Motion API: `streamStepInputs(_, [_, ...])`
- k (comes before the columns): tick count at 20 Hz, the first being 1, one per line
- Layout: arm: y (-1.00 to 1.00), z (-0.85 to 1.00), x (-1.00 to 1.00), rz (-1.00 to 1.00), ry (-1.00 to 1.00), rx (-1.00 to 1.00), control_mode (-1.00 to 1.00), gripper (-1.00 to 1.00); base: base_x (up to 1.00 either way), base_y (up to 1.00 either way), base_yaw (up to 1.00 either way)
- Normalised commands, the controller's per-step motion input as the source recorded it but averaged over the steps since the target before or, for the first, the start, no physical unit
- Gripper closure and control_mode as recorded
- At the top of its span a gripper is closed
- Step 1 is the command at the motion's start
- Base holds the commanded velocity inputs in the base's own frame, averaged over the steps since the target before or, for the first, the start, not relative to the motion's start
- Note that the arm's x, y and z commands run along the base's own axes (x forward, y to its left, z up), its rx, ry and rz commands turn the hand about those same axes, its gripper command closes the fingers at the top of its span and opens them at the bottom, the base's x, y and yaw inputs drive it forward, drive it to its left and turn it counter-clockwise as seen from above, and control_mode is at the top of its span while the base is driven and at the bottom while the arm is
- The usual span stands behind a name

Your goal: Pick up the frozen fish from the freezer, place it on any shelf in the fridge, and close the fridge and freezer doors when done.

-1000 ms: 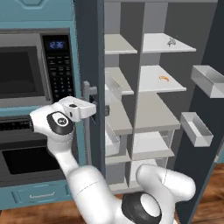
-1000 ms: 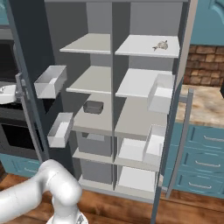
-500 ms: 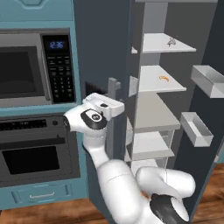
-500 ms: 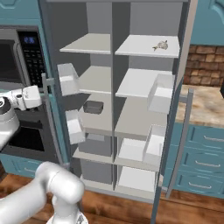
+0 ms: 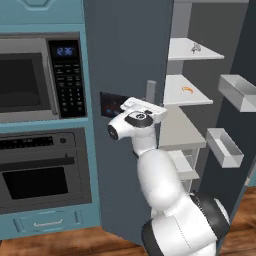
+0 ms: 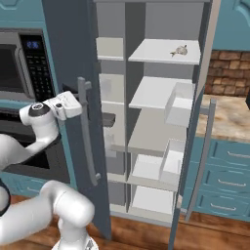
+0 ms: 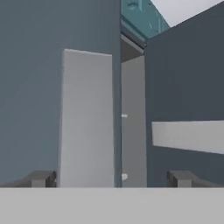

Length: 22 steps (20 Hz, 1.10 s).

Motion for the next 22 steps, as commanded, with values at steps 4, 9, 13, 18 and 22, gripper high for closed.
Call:
streamStepInputs(4, [-0.6,0.21,0.8,0.0,-0.06,0.0,-1.0,-1.0,0.0,0.0,0.0])
streamStepInputs(9, [-0.39,0.37,0.81,0.0,-0.04,0.0,-1.0,-1.0,0.0,0.0,0.0])
streamStepInputs(13, [-0.4,0.26,0.99,0.0,0.0,0.0,-1.0,-1.0,0.0,0.0,0.0])
streamStepInputs(18, [-0.39,0.18,0.85,0.0,0.0,0.0,-1.0,-1.0,0.0,0.0,0.0])
streamStepInputs(22, [-0.17,0.01,0.61,0.0,0.08,0.05,-1.0,-1.0,0.0,0.0,0.0])
